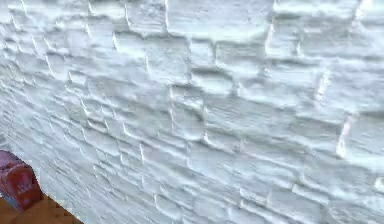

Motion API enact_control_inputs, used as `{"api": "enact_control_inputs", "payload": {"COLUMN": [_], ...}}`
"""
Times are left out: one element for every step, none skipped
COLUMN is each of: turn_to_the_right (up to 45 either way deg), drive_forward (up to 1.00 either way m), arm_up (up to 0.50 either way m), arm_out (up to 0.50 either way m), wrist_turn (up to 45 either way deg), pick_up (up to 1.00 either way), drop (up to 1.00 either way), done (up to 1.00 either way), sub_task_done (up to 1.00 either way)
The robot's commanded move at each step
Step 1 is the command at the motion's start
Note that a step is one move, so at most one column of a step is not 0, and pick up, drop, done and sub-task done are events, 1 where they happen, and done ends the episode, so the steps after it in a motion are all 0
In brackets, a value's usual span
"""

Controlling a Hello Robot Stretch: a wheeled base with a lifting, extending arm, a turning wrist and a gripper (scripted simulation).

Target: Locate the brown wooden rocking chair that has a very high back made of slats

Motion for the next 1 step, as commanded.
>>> {"api": "enact_control_inputs", "payload": {"turn_to_the_right": [-45.0], "drive_forward": [0.0], "arm_up": [0.0], "arm_out": [0.0], "wrist_turn": [0.0], "pick_up": [0.0], "drop": [0.0], "done": [0.0], "sub_task_done": [0.0]}}
